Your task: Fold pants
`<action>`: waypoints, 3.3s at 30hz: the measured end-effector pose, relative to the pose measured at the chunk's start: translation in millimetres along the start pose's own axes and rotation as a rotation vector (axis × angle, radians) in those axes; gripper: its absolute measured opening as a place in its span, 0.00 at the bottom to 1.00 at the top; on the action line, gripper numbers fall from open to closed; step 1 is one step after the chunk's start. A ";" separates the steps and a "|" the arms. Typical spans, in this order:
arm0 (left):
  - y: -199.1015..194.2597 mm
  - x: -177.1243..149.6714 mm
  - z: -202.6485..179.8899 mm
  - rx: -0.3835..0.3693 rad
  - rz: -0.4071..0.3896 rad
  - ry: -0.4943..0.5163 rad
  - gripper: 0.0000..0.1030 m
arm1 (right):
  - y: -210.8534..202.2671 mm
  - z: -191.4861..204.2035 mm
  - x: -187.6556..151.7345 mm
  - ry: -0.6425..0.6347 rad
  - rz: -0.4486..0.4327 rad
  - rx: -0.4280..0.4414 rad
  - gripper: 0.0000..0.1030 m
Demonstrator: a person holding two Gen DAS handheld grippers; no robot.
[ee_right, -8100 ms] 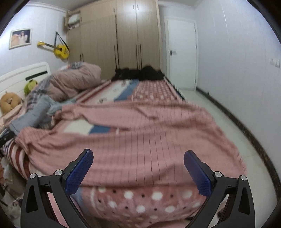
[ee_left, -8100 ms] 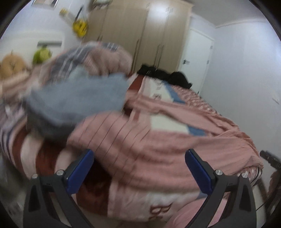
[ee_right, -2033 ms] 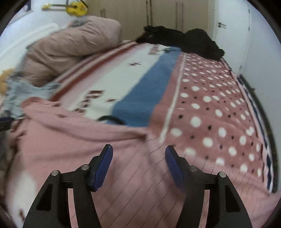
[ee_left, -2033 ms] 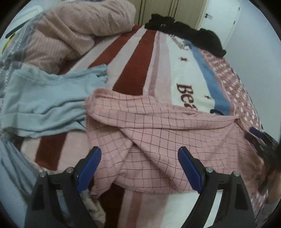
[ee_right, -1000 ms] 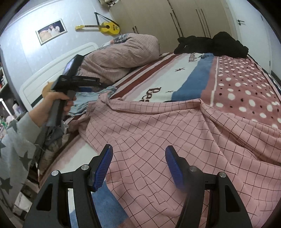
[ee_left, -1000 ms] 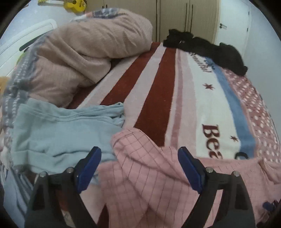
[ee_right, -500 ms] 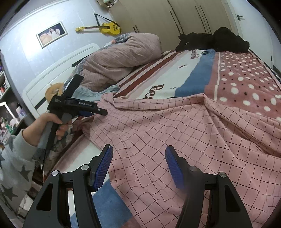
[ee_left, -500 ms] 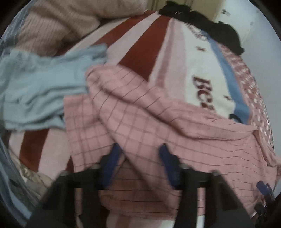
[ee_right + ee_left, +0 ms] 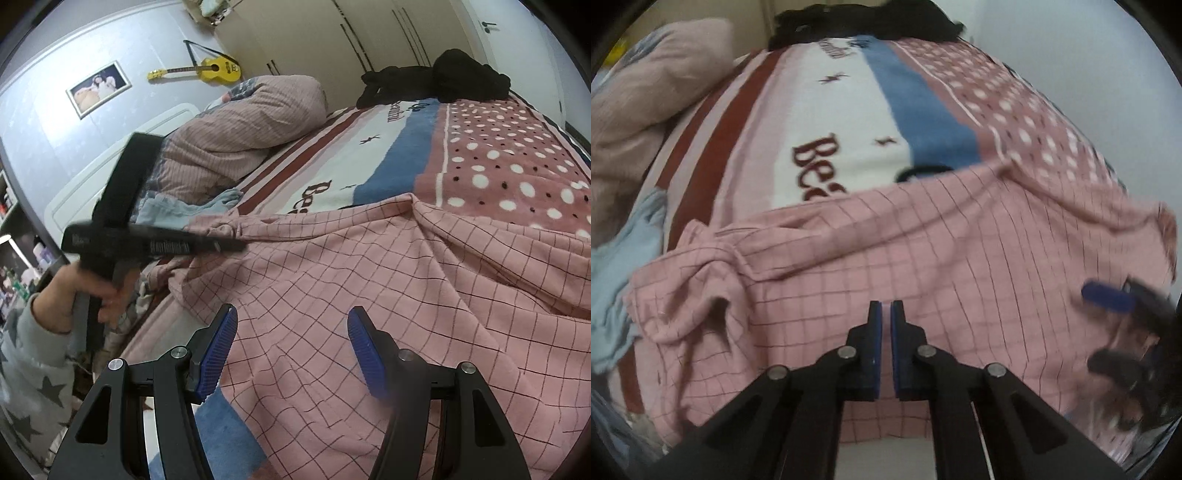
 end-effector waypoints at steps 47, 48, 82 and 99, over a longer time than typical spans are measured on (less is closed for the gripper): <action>12.6 -40.1 70.3 -0.211 0.004 -0.391 0.71 | -7.1 -23.9 1.4 0.107 -0.030 0.008 0.58; 11.6 -39.4 70.1 -0.216 0.000 -0.407 0.71 | -6.3 -24.2 1.3 0.107 -0.029 0.009 0.58; -50.5 -23.7 144.6 0.281 -0.144 -0.383 0.03 | -0.8 -26.9 -2.4 0.116 -0.016 0.016 0.58; -71.3 -21.0 209.4 0.434 -0.092 -0.458 0.17 | -2.1 -28.1 -3.0 0.122 -0.013 0.025 0.58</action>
Point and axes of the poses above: each gripper's, at about its wrist camera, not at the fingertips, and y roughly the way its jaws point, z to its left, x to its top, the point moved 2 cm from there along y, roughly the way its jaws point, and after that the axes turned 4 degrees about y, right-handed, at the moved point
